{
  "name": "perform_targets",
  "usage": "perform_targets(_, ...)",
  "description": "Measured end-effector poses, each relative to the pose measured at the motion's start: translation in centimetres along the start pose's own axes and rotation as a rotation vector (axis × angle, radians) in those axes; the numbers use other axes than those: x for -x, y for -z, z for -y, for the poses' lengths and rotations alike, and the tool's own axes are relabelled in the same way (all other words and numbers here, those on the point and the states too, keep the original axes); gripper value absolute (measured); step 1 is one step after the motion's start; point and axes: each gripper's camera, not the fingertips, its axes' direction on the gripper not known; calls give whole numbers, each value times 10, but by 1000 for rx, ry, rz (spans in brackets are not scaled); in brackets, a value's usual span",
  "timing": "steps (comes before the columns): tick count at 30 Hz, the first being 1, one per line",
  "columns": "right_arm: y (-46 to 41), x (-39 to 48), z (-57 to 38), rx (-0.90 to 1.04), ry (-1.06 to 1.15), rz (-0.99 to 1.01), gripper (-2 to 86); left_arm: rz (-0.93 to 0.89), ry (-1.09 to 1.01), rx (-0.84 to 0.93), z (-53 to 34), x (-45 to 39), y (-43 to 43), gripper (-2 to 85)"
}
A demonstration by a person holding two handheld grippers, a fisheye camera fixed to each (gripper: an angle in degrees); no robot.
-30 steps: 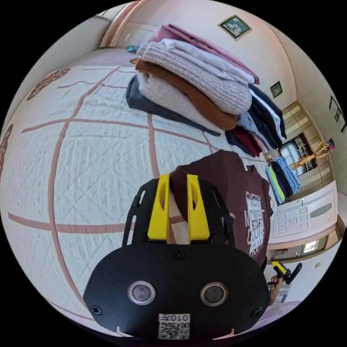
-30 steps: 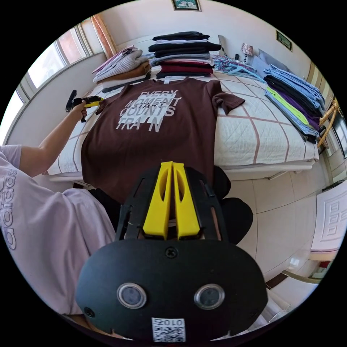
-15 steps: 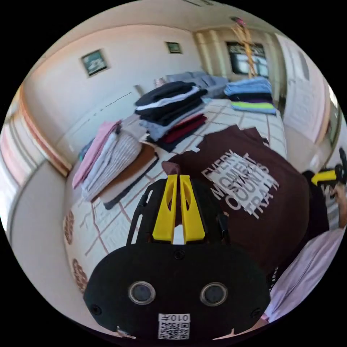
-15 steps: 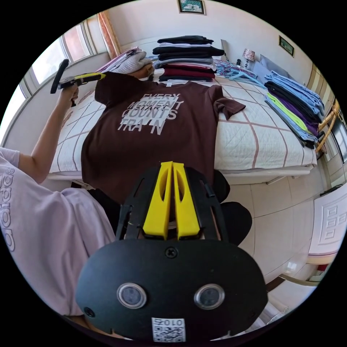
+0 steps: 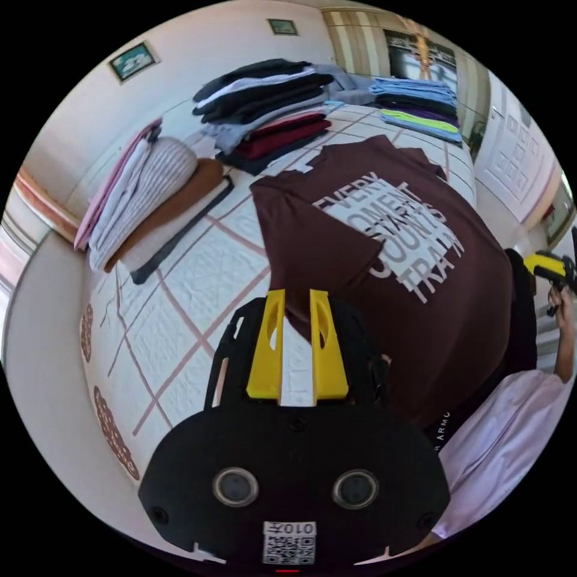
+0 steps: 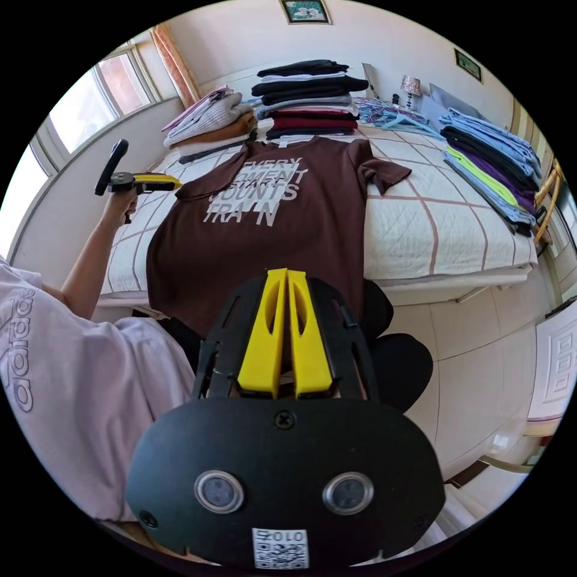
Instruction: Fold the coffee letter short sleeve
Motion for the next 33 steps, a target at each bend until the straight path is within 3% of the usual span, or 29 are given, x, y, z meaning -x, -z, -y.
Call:
perform_targets(4,6,10,8,-15,45,-30,26,-200,174,-36,3,67,-24,80)
perform_targets(9,8,7,13,17,42,-58,25,-344,102,119,20,69,-75,63)
perform_targets(15,10,-3,19,24,8,-53,26,-346,232,-10,-14,94,-62,45)
perform_targets(18,0,-12,28,43,1,-30,31,-354,209,39,-22,89,-76,53)
perform_targets(21,0,-28,51,22,-3,-41,41,-262,251,-27,-34,87,-57,61)
perform_targets(24,17,-56,89,-85,-41,-98,60,-118,305,-163,-52,80,-19,63)
perform_targets(27,27,-94,141,-175,-79,-160,76,-103,262,-285,-63,61,6,61)
perform_targets(33,-14,-182,253,-120,-178,-234,96,-135,191,-281,-65,42,11,56)
